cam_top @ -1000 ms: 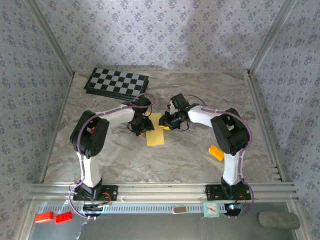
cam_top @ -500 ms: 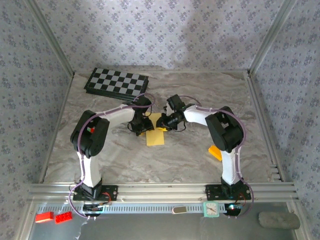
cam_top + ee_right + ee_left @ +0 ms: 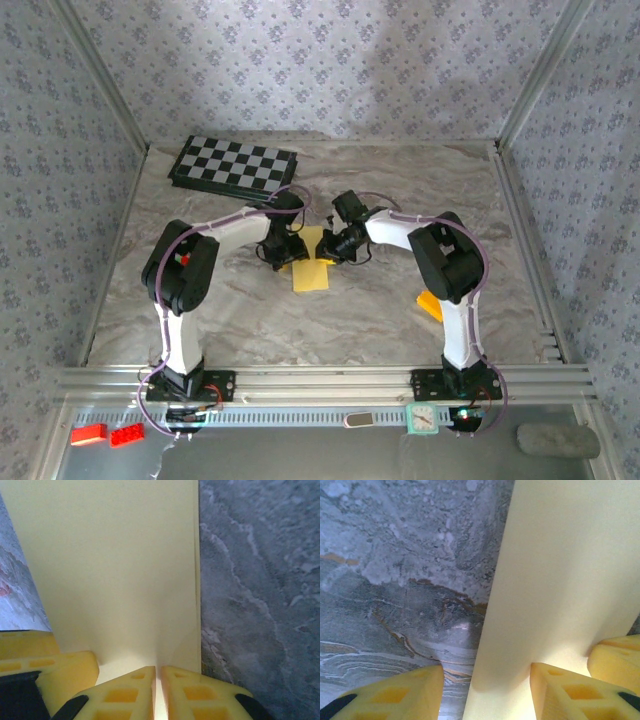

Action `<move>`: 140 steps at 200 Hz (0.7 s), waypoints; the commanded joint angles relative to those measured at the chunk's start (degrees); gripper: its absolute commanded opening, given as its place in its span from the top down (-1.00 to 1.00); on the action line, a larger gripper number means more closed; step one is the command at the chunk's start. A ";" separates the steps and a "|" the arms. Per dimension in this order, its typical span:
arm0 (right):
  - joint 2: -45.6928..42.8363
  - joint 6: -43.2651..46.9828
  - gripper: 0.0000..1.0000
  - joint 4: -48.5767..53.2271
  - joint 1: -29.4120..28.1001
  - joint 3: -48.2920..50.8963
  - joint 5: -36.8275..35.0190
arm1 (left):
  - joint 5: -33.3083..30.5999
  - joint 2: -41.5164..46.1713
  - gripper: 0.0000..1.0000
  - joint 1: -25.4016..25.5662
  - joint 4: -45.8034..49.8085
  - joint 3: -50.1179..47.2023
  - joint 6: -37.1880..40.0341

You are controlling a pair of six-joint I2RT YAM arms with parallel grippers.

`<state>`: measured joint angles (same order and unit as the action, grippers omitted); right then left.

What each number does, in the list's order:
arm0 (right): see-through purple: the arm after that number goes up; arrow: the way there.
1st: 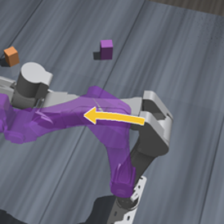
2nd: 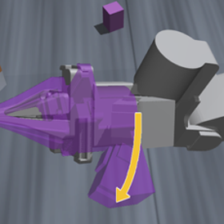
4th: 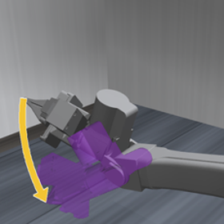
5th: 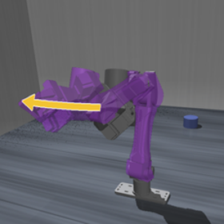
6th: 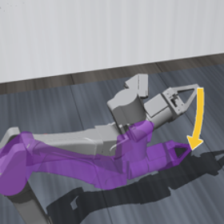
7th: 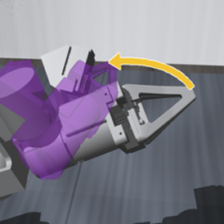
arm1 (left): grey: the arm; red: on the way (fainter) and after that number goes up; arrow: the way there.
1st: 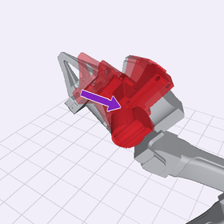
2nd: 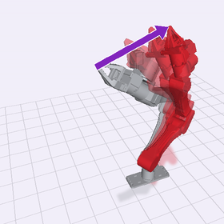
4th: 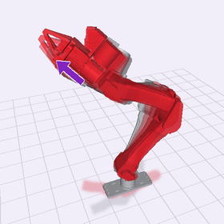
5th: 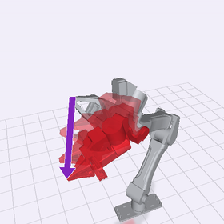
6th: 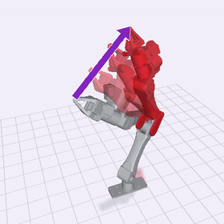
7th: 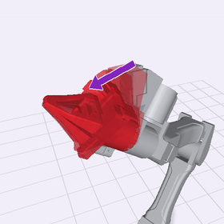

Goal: Fold a paper plane with a square sheet of paper (pick it up from the middle)
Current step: Hold the square sheet of paper at the center of the table.

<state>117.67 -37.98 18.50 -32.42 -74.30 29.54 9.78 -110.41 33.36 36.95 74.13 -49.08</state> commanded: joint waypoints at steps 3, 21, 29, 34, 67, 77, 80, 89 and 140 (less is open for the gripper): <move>5.23 1.46 0.70 9.67 -0.36 1.41 -8.97 | -2.43 3.20 -0.01 -0.92 1.63 3.00 0.47; 6.15 1.49 0.72 11.08 -0.51 0.49 -10.64 | -3.62 6.61 -0.01 -1.45 1.63 3.70 0.06; 6.67 1.49 0.73 11.61 -0.62 -0.05 -11.17 | -3.17 7.80 0.02 -1.56 1.13 3.57 0.04; 6.91 1.45 0.74 12.10 -0.73 -0.30 -11.52 | -2.61 8.43 0.03 -1.56 0.51 3.37 -0.05; 8.39 1.17 0.78 14.63 -1.44 -1.81 -13.44 | 6.69 9.45 0.32 -1.24 -6.40 1.01 -1.06; 8.75 1.02 0.79 15.34 -1.63 -2.23 -13.79 | 8.76 8.87 0.45 -0.91 -7.97 0.54 -1.10; 8.90 1.00 0.80 15.62 -1.75 -2.42 -13.95 | 9.25 8.65 0.48 -0.68 -8.22 0.49 -1.02; 9.30 0.95 0.81 16.03 -1.90 -2.89 -14.19 | 9.92 7.93 0.57 -0.28 -8.44 0.49 -0.78; 9.95 0.06 0.83 18.59 -2.47 -3.41 -14.58 | 11.47 3.69 0.94 0.01 -8.74 -0.04 -0.06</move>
<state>120.38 -37.67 28.36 -34.04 -81.23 25.08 18.92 -104.38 33.32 28.95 74.83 -49.78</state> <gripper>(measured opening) 0.089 0.062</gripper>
